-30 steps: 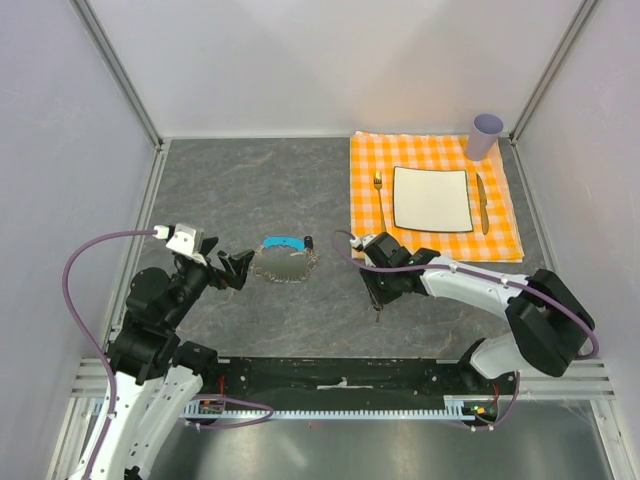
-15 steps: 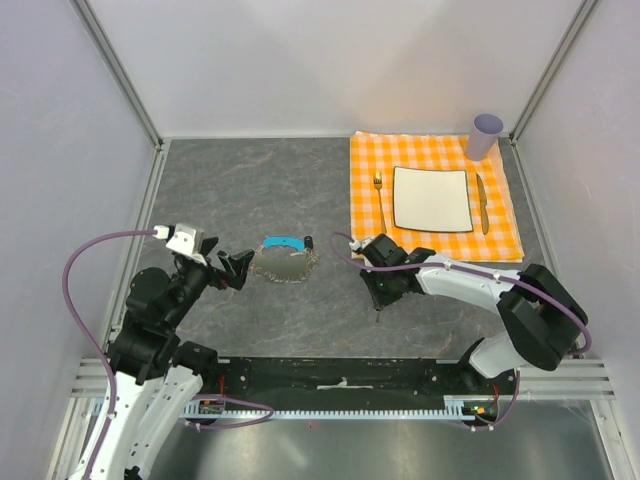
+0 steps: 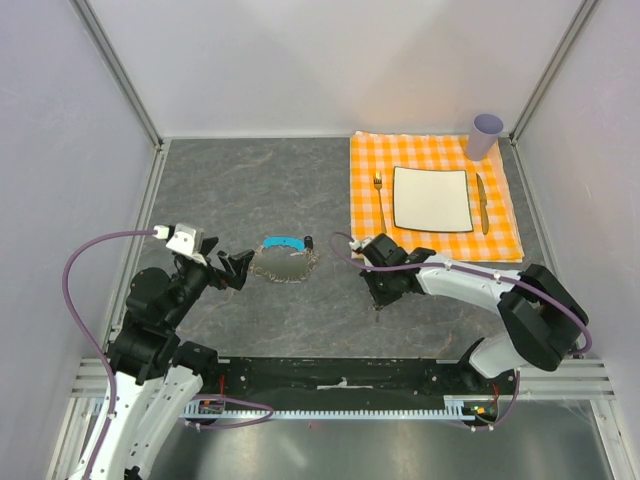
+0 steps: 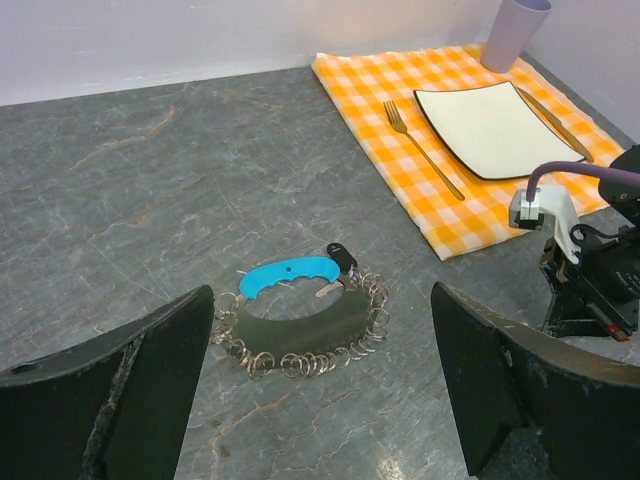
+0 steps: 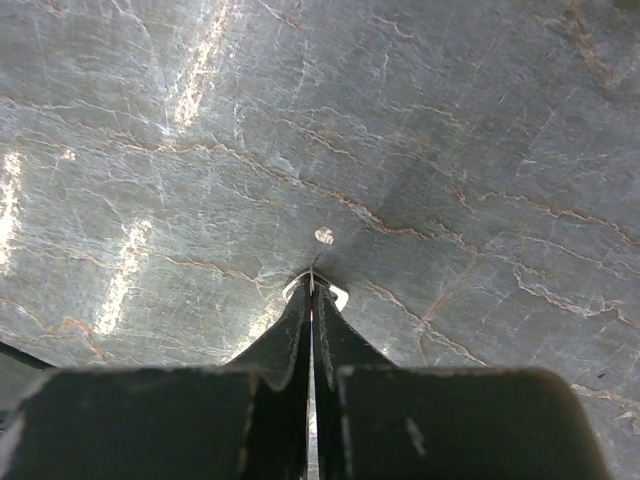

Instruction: Put the keys on the keyring

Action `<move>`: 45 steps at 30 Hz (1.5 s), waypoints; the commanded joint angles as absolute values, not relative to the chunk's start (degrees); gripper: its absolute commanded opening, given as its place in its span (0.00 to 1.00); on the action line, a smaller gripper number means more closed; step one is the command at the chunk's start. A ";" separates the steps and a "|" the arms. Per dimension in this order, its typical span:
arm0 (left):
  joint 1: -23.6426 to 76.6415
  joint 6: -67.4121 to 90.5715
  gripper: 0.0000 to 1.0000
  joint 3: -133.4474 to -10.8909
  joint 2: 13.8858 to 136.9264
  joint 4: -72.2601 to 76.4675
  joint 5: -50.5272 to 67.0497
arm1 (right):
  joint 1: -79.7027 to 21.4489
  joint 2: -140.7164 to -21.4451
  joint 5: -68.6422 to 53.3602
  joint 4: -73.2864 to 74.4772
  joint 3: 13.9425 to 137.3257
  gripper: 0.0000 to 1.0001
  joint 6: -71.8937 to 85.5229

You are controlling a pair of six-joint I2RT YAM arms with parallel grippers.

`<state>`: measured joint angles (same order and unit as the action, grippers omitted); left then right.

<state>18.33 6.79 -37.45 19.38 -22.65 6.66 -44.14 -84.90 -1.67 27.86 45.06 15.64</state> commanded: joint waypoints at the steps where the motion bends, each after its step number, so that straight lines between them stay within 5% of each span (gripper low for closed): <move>1: 17.93 6.94 0.96 -39.29 19.51 -22.41 8.17 | -44.47 -81.66 -1.58 26.28 45.53 0.00 15.38; 14: 17.93 6.59 0.96 -39.11 21.71 -20.22 15.37 | -46.49 -68.65 -4.74 19.53 46.85 0.00 1.07; 30: 18.89 9.93 0.98 -42.27 36.20 -8.88 48.85 | -46.58 -52.83 -29.52 5.36 44.12 0.01 -10.90; 38: 20.65 7.82 0.98 -44.03 41.57 -8.17 42.38 | -46.50 -50.71 -29.36 7.46 44.03 0.00 -10.46; 45: 20.65 7.21 0.95 -49.03 56.31 -17.83 19.81 | -46.58 -53.26 -10.65 12.56 43.86 0.00 -6.24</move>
